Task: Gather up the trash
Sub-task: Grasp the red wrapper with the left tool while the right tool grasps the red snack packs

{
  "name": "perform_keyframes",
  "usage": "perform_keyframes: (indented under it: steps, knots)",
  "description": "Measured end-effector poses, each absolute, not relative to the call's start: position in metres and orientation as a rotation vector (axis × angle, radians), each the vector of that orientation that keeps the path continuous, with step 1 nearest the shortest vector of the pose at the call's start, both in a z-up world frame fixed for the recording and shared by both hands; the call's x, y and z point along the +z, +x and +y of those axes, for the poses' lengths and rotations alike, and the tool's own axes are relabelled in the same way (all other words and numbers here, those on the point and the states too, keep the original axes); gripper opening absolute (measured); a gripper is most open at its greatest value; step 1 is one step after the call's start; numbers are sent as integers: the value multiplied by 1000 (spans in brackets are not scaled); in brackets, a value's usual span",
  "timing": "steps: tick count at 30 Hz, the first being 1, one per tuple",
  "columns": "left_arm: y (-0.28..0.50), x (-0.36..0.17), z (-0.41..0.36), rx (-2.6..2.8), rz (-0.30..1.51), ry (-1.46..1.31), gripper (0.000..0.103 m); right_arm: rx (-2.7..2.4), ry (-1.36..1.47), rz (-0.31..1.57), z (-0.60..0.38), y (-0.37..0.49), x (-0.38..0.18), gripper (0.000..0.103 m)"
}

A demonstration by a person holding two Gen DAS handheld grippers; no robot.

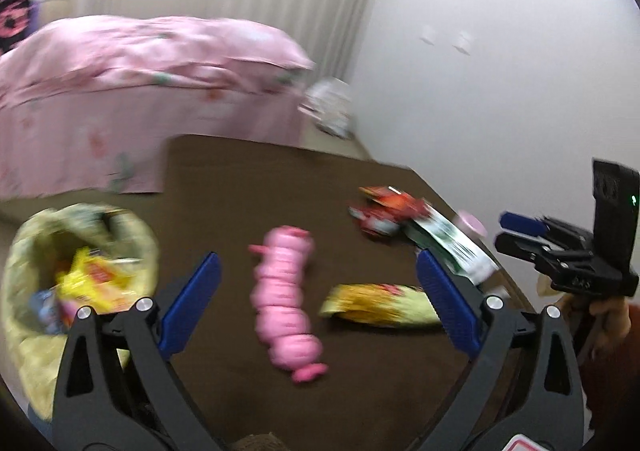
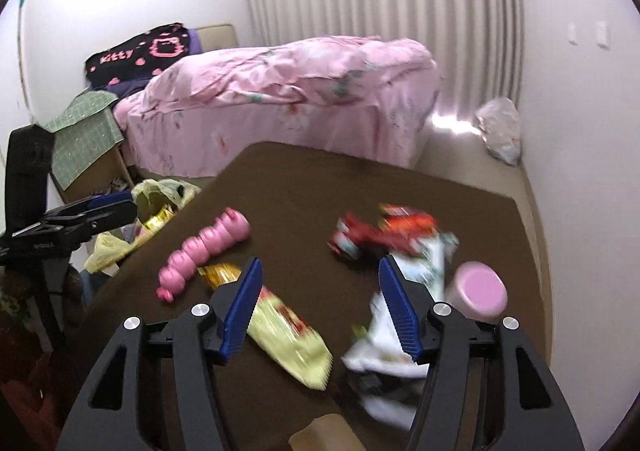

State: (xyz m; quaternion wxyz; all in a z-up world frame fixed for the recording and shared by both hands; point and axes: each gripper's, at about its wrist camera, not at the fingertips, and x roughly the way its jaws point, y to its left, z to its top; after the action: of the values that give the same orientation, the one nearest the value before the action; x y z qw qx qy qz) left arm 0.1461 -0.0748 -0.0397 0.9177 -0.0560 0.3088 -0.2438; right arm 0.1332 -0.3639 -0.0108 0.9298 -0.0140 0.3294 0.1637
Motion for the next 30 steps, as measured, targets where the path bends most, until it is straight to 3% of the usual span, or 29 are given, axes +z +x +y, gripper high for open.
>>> perform_keyframes:
  steps: [9, 11, 17, 18, 19, 30]
  knots:
    - [216, -49, -201, -843, 685, 142, 93, 131, -24, 619, -422, 95, -30, 57]
    - [240, -58, -226, -848, 717, 216, 87, 85, -9, 604, -434, 88, -35, 57]
    - [303, -104, -268, -783, 951, 311, 59, 12, 41, 636, -458, 86, -53, 57]
    - [307, -109, -269, -763, 984, 314, 38, 3, 39, 654, -460, 87, -57, 57]
    - [310, -112, -268, -744, 1005, 299, 34, 0, 35, 665, -458, 90, -60, 57]
    - [232, -68, -196, -622, 915, 49, 31, 99, -34, 676, -422, 123, -56, 57]
